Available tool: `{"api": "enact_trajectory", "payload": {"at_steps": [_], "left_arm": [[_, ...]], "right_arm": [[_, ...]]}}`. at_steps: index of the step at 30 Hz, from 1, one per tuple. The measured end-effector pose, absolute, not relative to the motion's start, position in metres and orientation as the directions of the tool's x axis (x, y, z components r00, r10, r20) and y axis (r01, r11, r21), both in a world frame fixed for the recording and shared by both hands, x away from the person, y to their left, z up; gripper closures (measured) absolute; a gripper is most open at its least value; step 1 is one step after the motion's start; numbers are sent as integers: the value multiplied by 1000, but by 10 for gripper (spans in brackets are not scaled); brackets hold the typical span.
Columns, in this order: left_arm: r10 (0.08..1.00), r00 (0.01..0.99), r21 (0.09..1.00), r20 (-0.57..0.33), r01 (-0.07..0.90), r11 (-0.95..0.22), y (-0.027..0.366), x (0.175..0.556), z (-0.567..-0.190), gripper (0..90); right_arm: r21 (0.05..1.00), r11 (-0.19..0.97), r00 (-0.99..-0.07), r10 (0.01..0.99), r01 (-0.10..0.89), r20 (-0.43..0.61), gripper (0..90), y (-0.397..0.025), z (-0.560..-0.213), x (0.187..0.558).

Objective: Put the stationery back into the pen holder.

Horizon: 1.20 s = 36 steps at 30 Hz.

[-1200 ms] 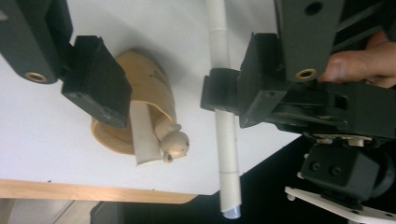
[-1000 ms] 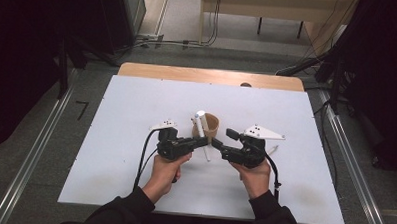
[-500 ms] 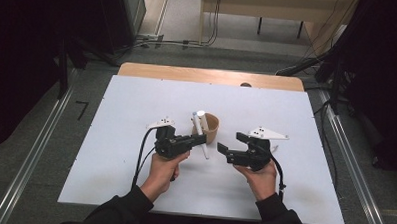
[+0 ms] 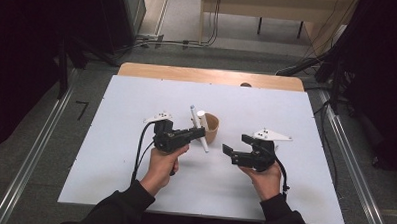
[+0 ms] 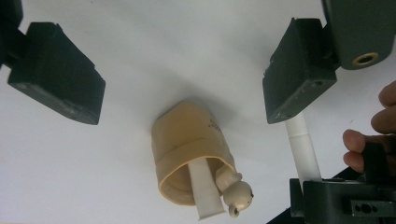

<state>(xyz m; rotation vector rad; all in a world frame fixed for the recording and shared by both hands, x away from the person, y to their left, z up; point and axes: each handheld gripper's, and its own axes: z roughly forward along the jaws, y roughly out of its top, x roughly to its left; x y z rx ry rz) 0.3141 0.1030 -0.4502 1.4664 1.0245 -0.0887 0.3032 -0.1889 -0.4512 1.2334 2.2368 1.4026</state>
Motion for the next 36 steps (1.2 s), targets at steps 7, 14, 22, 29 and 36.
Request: {"api": "enact_trajectory", "payload": {"at_steps": [7,14,22,29,36], "left_arm": [[528,590,762,-611,619,189,106,321,-446,787],[544,582,765,-605,615,192,106,330,-444,787],[557,574,767,-600,611,196,102,339,-441,787],[573,570,773,-588,604,193,99,349,-439,787],[588,562,776,-581,600,193,98,355,-439,787]], "right_arm": [[821,184,-616,752,541,237,117,-190,-453,305],[820,185,-616,751,542,238,118,-190,-454,306],[818,180,-613,752,546,244,118,-191,-454,306],[819,176,-611,753,546,245,119,-191,-454,306],[819,170,-608,753,548,251,120,-192,-454,306]]}}
